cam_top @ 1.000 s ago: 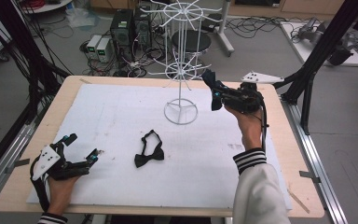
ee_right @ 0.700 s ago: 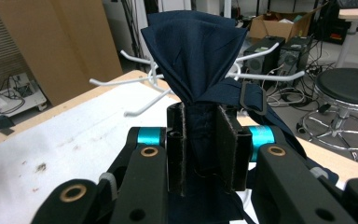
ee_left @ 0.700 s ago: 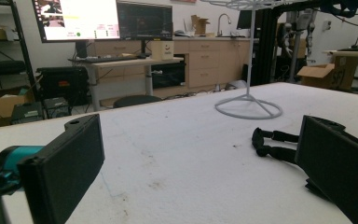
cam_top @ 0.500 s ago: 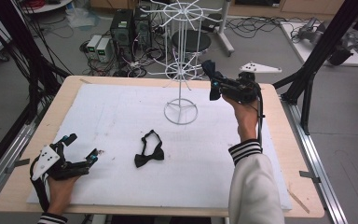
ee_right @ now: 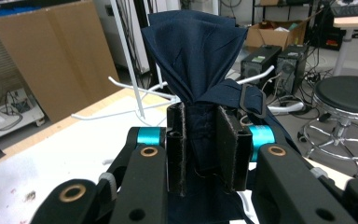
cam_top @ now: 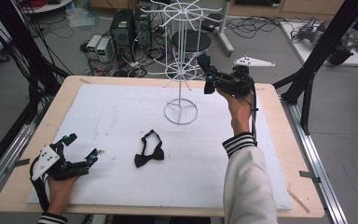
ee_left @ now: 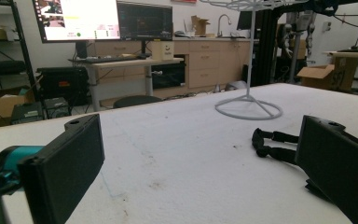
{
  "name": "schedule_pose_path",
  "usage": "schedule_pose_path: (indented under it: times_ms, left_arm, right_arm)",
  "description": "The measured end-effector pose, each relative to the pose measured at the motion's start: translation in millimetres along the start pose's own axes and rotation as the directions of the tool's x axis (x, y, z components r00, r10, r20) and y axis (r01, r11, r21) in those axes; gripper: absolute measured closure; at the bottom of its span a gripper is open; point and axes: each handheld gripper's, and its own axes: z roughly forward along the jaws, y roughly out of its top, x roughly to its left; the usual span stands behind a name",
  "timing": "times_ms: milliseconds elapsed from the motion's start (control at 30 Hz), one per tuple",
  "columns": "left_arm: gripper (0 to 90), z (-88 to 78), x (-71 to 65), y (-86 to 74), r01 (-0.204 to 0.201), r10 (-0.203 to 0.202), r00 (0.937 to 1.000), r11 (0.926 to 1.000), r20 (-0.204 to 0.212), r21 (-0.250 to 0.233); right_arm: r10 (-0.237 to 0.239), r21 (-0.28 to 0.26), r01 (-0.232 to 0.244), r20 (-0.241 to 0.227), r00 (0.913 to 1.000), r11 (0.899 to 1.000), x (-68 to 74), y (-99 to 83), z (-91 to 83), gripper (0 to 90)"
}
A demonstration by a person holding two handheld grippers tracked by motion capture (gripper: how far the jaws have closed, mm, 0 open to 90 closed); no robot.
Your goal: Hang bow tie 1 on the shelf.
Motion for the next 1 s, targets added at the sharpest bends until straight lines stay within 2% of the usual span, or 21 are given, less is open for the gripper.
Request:
schedule_pose_path:
  times_ms: [133,267,1000]
  left_arm:
    - [1.7,-0.1,0.1,0.1,-0.002,0.002,1.0,1.0,0.0,0.001]
    - [1.7,-0.1,0.1,0.1,-0.002,0.002,1.0,1.0,0.0,0.001]
    - [1.7,0.1,-0.3,-0.1,0.005,-0.005,1.0,1.0,0.0,-0.004]
  right_arm:
    - [0.006,-0.002,-0.006,0.001,1.0,1.0,-1.3,-1.2,3.1,74.9]
    - [0.013,-0.03,-0.013,-0.008,0.9999,0.999,-1.2,-1.4,5.9,74.9]
    - [0.011,-0.024,-0.011,-0.023,0.9997,1.0,3.2,4.8,23.1,74.8]
